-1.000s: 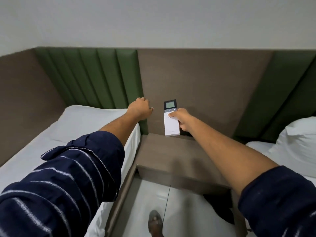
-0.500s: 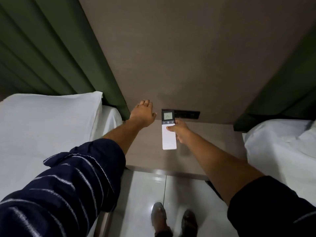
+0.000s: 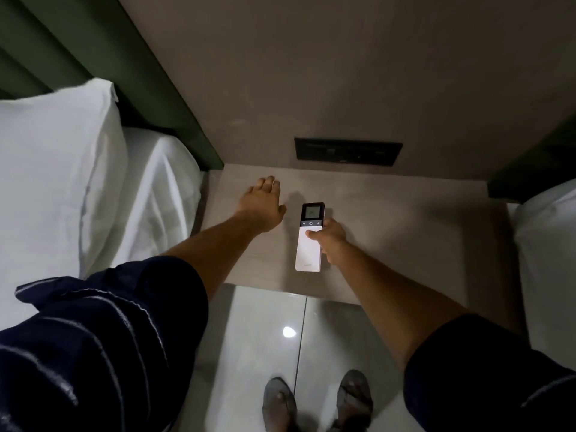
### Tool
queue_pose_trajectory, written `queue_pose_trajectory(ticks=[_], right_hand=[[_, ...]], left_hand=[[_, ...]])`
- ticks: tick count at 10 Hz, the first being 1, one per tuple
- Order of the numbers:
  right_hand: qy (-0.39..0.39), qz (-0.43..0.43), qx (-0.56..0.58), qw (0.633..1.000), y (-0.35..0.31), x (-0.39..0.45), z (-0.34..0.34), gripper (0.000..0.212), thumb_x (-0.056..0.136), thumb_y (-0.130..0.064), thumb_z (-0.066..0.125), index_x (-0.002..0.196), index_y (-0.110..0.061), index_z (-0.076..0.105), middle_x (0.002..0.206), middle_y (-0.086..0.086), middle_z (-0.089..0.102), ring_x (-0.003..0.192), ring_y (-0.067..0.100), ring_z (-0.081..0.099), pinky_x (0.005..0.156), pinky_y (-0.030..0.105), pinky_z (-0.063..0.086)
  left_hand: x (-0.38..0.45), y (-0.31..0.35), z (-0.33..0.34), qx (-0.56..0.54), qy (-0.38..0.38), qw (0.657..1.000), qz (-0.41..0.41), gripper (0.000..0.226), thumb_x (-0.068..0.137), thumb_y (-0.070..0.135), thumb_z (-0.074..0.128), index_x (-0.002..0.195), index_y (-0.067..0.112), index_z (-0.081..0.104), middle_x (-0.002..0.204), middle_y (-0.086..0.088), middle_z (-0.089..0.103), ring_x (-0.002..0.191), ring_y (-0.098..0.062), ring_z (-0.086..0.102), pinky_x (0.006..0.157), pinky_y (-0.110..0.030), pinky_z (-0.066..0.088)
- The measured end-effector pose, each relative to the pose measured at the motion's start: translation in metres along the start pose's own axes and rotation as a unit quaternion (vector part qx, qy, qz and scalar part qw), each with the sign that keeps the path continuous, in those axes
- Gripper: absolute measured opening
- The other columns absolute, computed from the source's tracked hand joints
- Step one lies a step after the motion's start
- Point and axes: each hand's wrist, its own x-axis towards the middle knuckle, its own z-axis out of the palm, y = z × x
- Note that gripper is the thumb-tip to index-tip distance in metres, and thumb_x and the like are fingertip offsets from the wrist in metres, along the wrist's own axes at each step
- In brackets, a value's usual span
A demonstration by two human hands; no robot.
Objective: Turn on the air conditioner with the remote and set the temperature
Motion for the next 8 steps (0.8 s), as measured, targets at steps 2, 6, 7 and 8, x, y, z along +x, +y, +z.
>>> queue_pose_trajectory(ticks=[2, 6, 7, 8], right_hand=[[0.038, -0.044, -0.072, 0.996, 0.02, 0.044, 0.028, 0.044, 0.081, -0.008, 0.075, 0.119, 0.001, 0.058, 0.123, 0.019, 0.067, 0.108, 0.033, 0.066, 0.078, 0.029, 0.048], [0.126, -0.074, -0.297, 0.944, 0.04, 0.063, 0.04, 0.048, 0.084, -0.031, 0.071, 0.122, -0.003, 0.061, 0.126, 0.014, 0.064, 0.116, 0.027, 0.061, 0.09, 0.028, 0.046], [0.153, -0.108, -0.33, 0.925, 0.033, 0.051, 0.038, 0.049, 0.094, -0.029, 0.057, 0.129, 0.003, 0.051, 0.133, 0.021, 0.055, 0.122, 0.03, 0.054, 0.1, 0.033, 0.043], [0.142, -0.131, -0.339, 0.921, 0.02, 0.032, 0.031, 0.048, 0.098, -0.029, 0.049, 0.132, 0.005, 0.047, 0.134, 0.022, 0.054, 0.124, 0.032, 0.051, 0.103, 0.036, 0.043]], left_hand=[[0.029, -0.003, 0.046, -0.001, -0.016, 1.0, -0.008, 0.071, 0.099, 0.043, 0.035, 0.156, 0.01, 0.008, 0.165, -0.009, 0.006, 0.153, -0.028, 0.008, 0.121, -0.04, 0.015], [0.045, -0.01, 0.066, -0.023, -0.036, 0.999, -0.007, 0.072, 0.099, 0.043, 0.035, 0.156, 0.009, 0.007, 0.165, -0.01, 0.006, 0.153, -0.028, 0.007, 0.121, -0.041, 0.015], [0.036, -0.005, 0.059, -0.027, -0.032, 0.999, -0.011, 0.072, 0.099, 0.043, 0.035, 0.156, 0.009, 0.008, 0.165, -0.01, 0.006, 0.153, -0.029, 0.008, 0.121, -0.041, 0.017], [0.025, 0.0, 0.048, -0.016, -0.022, 1.0, -0.002, 0.071, 0.099, 0.043, 0.035, 0.156, 0.009, 0.008, 0.165, -0.01, 0.007, 0.153, -0.029, 0.008, 0.121, -0.042, 0.017]])
